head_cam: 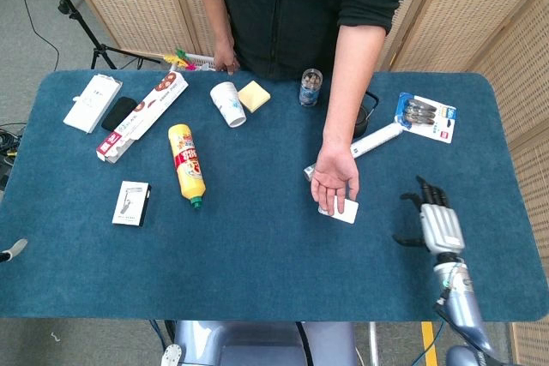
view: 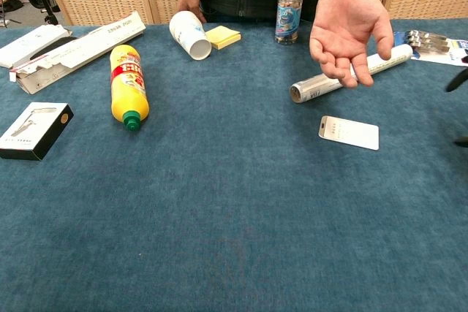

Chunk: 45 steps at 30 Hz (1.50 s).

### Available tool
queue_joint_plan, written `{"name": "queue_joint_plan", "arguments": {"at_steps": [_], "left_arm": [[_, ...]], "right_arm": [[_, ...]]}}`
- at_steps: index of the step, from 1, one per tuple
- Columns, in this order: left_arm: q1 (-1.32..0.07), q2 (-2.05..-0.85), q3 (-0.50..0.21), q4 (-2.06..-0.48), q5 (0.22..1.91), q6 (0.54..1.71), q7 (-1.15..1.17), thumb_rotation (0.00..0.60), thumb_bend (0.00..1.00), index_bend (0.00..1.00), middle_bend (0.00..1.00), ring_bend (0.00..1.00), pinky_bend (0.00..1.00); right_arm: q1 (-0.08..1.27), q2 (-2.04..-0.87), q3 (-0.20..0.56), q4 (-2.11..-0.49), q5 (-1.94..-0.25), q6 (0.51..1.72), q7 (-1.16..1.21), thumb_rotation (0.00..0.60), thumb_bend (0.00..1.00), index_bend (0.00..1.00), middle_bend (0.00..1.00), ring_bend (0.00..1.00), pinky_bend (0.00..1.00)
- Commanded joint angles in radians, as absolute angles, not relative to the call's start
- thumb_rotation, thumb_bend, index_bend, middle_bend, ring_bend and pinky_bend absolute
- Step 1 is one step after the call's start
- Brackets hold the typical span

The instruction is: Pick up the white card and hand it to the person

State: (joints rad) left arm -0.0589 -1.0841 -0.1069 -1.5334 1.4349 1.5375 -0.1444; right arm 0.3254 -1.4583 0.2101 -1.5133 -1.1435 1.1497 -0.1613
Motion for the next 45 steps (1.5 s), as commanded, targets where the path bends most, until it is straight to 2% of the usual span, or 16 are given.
{"name": "queue_joint_plan", "arguments": {"at_steps": [1,4,11,36,38,43,45], "left_arm": [[-0.059,-1.082,-0.109,-1.533,1.43,1.535,-0.15,0.6,0.0,0.0,0.0,0.0,0.03],[-0.062,-1.079,-0.11,-1.531,1.425,1.525,-0.157,0.6,0.0,0.0,0.0,0.0,0.03],[-0.061,-1.074,-0.117,-1.525,1.404,1.513,-0.178,0.6,0.0,0.0,0.0,0.0,0.03],[-0.066,-1.072,-0.124,-1.524,1.376,1.487,-0.175,0.6,0.0,0.0,0.0,0.0,0.03],[-0.066,-1.071,-0.125,-1.524,1.373,1.484,-0.178,0.6,0.0,0.0,0.0,0.0,0.03],[-0.066,-1.069,-0.127,-1.523,1.372,1.484,-0.183,0.6,0.0,0.0,0.0,0.0,0.03],[-0.067,-1.069,-0.126,-1.524,1.372,1.481,-0.181,0.6,0.0,0.0,0.0,0.0,0.03]], "right_arm": [[0.377,-1.554,0.231,-1.435,-1.106,1.126,-0.208,0.6,0.0,0.28,0.0,0.0,0.0],[0.416,-1.62,0.251,-1.391,-1.066,1.105,-0.24,0.6,0.0,0.28,0.0,0.0,0.0],[0.451,-1.669,0.273,-1.347,-1.013,1.08,-0.26,0.6,0.0,0.28,0.0,0.0,0.0],[0.525,-1.755,0.285,-1.312,-0.915,1.041,-0.324,0.6,0.0,0.31,0.0,0.0,0.0],[0.529,-1.757,0.285,-1.308,-0.91,1.04,-0.331,0.6,0.03,0.33,0.0,0.0,0.0],[0.537,-1.755,0.29,-1.307,-0.887,1.035,-0.34,0.6,0.18,0.42,0.0,0.0,0.0],[0.54,-1.753,0.287,-1.309,-0.871,1.031,-0.359,0.6,0.2,0.43,0.0,0.0,0.0]]}}
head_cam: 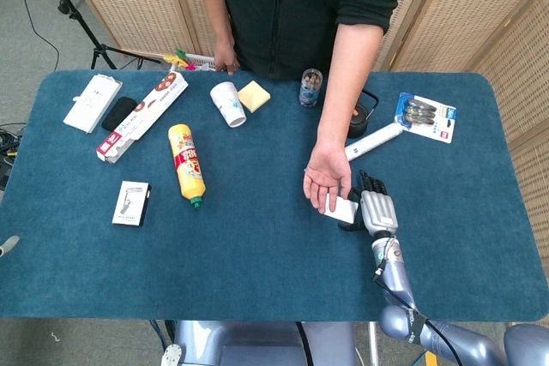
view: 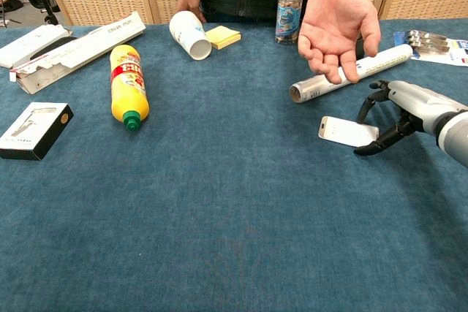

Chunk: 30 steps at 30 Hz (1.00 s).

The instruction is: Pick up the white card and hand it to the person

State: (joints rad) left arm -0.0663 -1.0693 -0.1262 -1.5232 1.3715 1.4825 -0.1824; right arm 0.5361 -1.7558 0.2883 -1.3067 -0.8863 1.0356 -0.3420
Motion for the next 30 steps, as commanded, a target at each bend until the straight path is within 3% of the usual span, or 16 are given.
{"name": "queue_joint_plan", "arguments": {"at_steps": [1,9,21,26,30], "left_arm": [[-0.067,-1.069,-0.125,-1.525,1.372,1.48,-0.18,0.6,0.0,0.0,0.0,0.0,0.03],[-0.066,-1.069,-0.125,-1.529,1.371,1.482,-0.174,0.6,0.0,0.0,0.0,0.0,0.03],[-0.066,-1.069,-0.125,-1.53,1.373,1.483,-0.172,0.6,0.0,0.0,0.0,0.0,0.03],[-0.064,-1.069,-0.122,-1.534,1.377,1.486,-0.165,0.6,0.0,0.0,0.0,0.0,0.03],[-0.064,-1.07,-0.12,-1.539,1.38,1.487,-0.154,0.6,0.0,0.0,0.0,0.0,0.03]], "right_arm": [[0.542,-1.752,0.286,-1.311,-0.864,1.029,-0.364,0.6,0.21,0.45,0.0,0.0,0.0],[0.538,-1.737,0.274,-1.335,-0.841,1.027,-0.376,0.6,0.35,0.49,0.0,0.0,0.0],[0.474,-1.643,0.225,-1.431,-0.938,1.104,-0.319,0.6,0.39,0.5,0.0,0.0,0.0],[0.427,-1.559,0.195,-1.489,-0.995,1.148,-0.288,0.6,0.39,0.5,0.0,0.0,0.0],[0.345,-1.412,0.163,-1.545,-1.081,1.218,-0.194,0.6,0.39,0.51,0.0,0.0,0.0]]}}
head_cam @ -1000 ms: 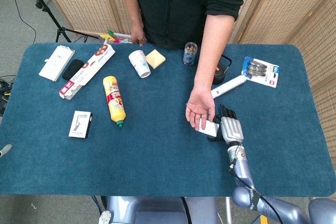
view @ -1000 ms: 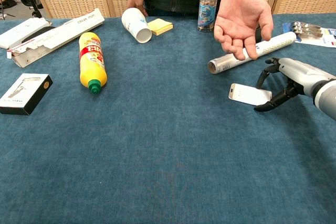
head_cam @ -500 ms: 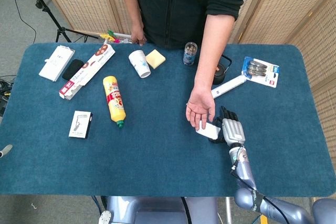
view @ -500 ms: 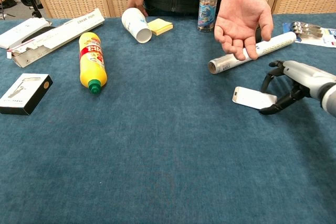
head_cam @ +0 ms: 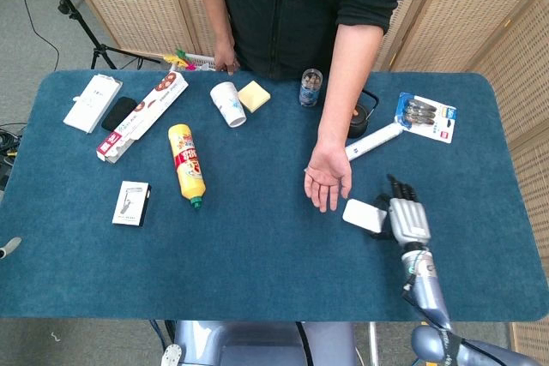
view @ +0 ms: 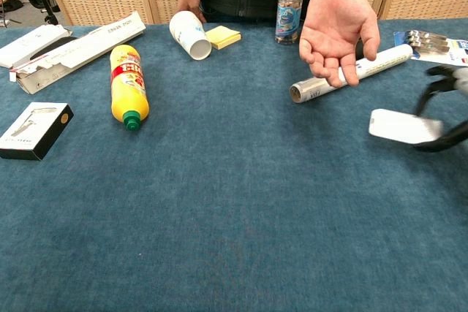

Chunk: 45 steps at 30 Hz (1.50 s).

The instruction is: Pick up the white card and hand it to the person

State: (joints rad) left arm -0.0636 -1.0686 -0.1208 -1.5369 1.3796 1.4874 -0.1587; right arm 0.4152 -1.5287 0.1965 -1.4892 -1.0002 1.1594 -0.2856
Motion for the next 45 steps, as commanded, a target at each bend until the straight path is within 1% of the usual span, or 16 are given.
{"name": "queue_joint_plan", "arguments": {"at_steps": [1,5,8,12,15,21,24,27,32,36,45], "left_arm": [[-0.065,-1.07,-0.12,-1.539,1.38,1.486,-0.152,0.6,0.0,0.0,0.0,0.0,0.03],[-0.068,-1.074,-0.115,-1.545,1.384,1.481,-0.132,0.6,0.0,0.0,0.0,0.0,0.03],[-0.068,-1.076,-0.113,-1.55,1.388,1.484,-0.121,0.6,0.0,0.0,0.0,0.0,0.03],[-0.067,-1.077,-0.112,-1.553,1.389,1.486,-0.115,0.6,0.0,0.0,0.0,0.0,0.03],[-0.068,-1.078,-0.114,-1.553,1.385,1.486,-0.112,0.6,0.0,0.0,0.0,0.0,0.03],[-0.07,-1.076,-0.116,-1.552,1.379,1.48,-0.112,0.6,0.0,0.0,0.0,0.0,0.03],[-0.072,-1.076,-0.117,-1.551,1.374,1.473,-0.113,0.6,0.0,0.0,0.0,0.0,0.03],[-0.073,-1.075,-0.117,-1.551,1.373,1.471,-0.113,0.6,0.0,0.0,0.0,0.0,0.03],[-0.072,-1.072,-0.119,-1.551,1.373,1.473,-0.122,0.6,0.0,0.0,0.0,0.0,0.03],[-0.072,-1.069,-0.12,-1.548,1.368,1.468,-0.13,0.6,0.0,0.0,0.0,0.0,0.03],[-0.073,-1.064,-0.124,-1.545,1.36,1.461,-0.147,0.6,0.0,0.0,0.0,0.0,0.03]], "right_arm": [[0.335,-1.391,0.158,-1.551,-1.097,1.224,-0.174,0.6,0.39,0.51,0.0,0.0,0.0],[0.286,-1.289,0.157,-1.58,-1.139,1.263,-0.089,0.6,0.39,0.51,0.0,0.0,0.0],[0.267,-1.233,0.159,-1.601,-1.155,1.281,-0.072,0.6,0.39,0.51,0.0,0.0,0.0],[0.254,-1.199,0.173,-1.613,-1.174,1.311,-0.051,0.6,0.41,0.51,0.0,0.0,0.0],[0.254,-1.175,0.197,-1.635,-1.185,1.323,-0.015,0.6,0.41,0.52,0.0,0.0,0.0],[0.282,-1.153,0.249,-1.728,-1.262,1.367,0.012,0.6,0.41,0.53,0.0,0.0,0.0],[0.316,-1.17,0.28,-1.81,-1.313,1.4,-0.031,0.6,0.41,0.53,0.0,0.0,0.0],[0.344,-1.184,0.293,-1.859,-1.308,1.389,-0.093,0.6,0.42,0.53,0.0,0.0,0.0],[0.418,-1.249,0.31,-1.921,-1.263,1.341,-0.225,0.6,0.44,0.53,0.0,0.0,0.0],[0.47,-1.32,0.305,-1.938,-1.232,1.313,-0.316,0.6,0.44,0.53,0.0,0.0,0.0],[0.533,-1.445,0.286,-1.909,-1.2,1.309,-0.45,0.6,0.44,0.53,0.0,0.0,0.0]]}}
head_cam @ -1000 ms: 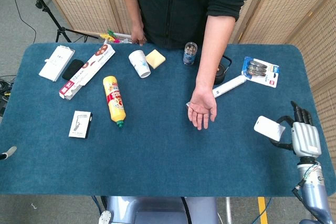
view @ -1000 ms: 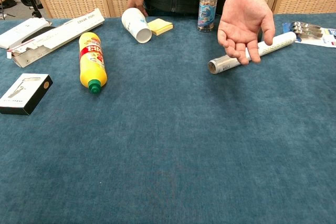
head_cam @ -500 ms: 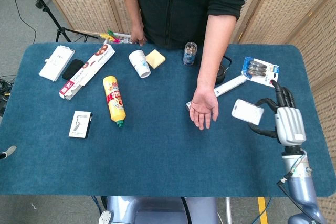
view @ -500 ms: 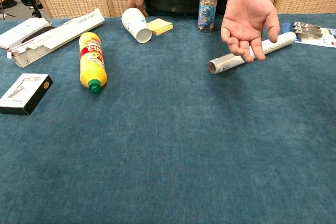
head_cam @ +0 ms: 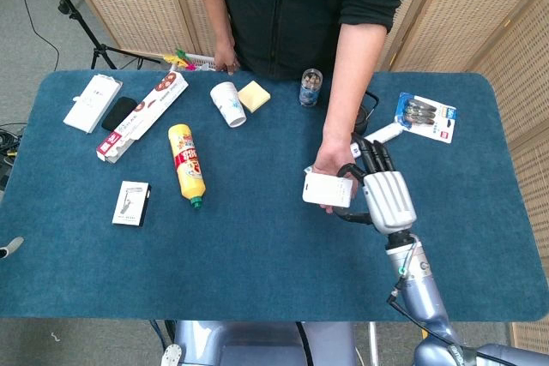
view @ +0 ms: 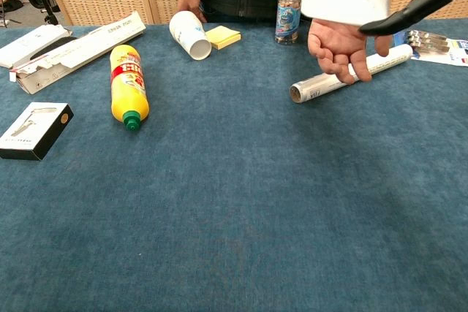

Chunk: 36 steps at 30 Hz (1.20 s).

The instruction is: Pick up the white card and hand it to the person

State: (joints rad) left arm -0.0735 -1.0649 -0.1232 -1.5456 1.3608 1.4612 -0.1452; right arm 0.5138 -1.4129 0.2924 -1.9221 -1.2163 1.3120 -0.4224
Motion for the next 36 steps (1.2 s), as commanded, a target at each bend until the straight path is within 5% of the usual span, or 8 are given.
{"name": "queue_joint_plan", "arguments": {"at_steps": [1,3,7,10,23,26,28,36], "left_arm": [[-0.073,-1.064,-0.124,-1.545,1.36,1.461,-0.149,0.6,0.0,0.0,0.0,0.0,0.03],[-0.072,-1.063,-0.124,-1.545,1.36,1.461,-0.151,0.6,0.0,0.0,0.0,0.0,0.03],[-0.07,-1.061,-0.124,-1.546,1.36,1.464,-0.156,0.6,0.0,0.0,0.0,0.0,0.03],[-0.07,-1.06,-0.124,-1.544,1.36,1.463,-0.159,0.6,0.0,0.0,0.0,0.0,0.03],[-0.07,-1.06,-0.122,-1.548,1.362,1.463,-0.157,0.6,0.0,0.0,0.0,0.0,0.03],[-0.069,-1.06,-0.121,-1.547,1.364,1.463,-0.158,0.6,0.0,0.0,0.0,0.0,0.03],[-0.068,-1.06,-0.12,-1.548,1.365,1.465,-0.158,0.6,0.0,0.0,0.0,0.0,0.03],[-0.063,-1.067,-0.116,-1.554,1.375,1.481,-0.135,0.6,0.0,0.0,0.0,0.0,0.03]], "right_arm": [[0.538,-1.454,0.285,-1.905,-1.196,1.309,-0.459,0.6,0.44,0.53,0.0,0.0,0.0],[0.544,-1.467,0.283,-1.896,-1.191,1.311,-0.477,0.6,0.42,0.5,0.0,0.0,0.0],[0.551,-1.472,0.277,-1.887,-1.178,1.315,-0.519,0.6,0.16,0.15,0.0,0.0,0.0],[0.549,-1.465,0.279,-1.887,-1.172,1.324,-0.528,0.6,0.13,0.04,0.0,0.0,0.0],[0.464,-1.321,0.243,-1.943,-1.243,1.389,-0.445,0.6,0.13,0.0,0.0,0.0,0.0],[0.428,-1.271,0.227,-1.911,-1.296,1.414,-0.367,0.6,0.07,0.0,0.0,0.0,0.0],[0.406,-1.241,0.212,-1.843,-1.353,1.426,-0.273,0.6,0.0,0.0,0.0,0.0,0.0],[0.276,-1.238,0.139,-1.428,-1.417,1.488,0.174,0.6,0.0,0.0,0.0,0.0,0.0]]}}
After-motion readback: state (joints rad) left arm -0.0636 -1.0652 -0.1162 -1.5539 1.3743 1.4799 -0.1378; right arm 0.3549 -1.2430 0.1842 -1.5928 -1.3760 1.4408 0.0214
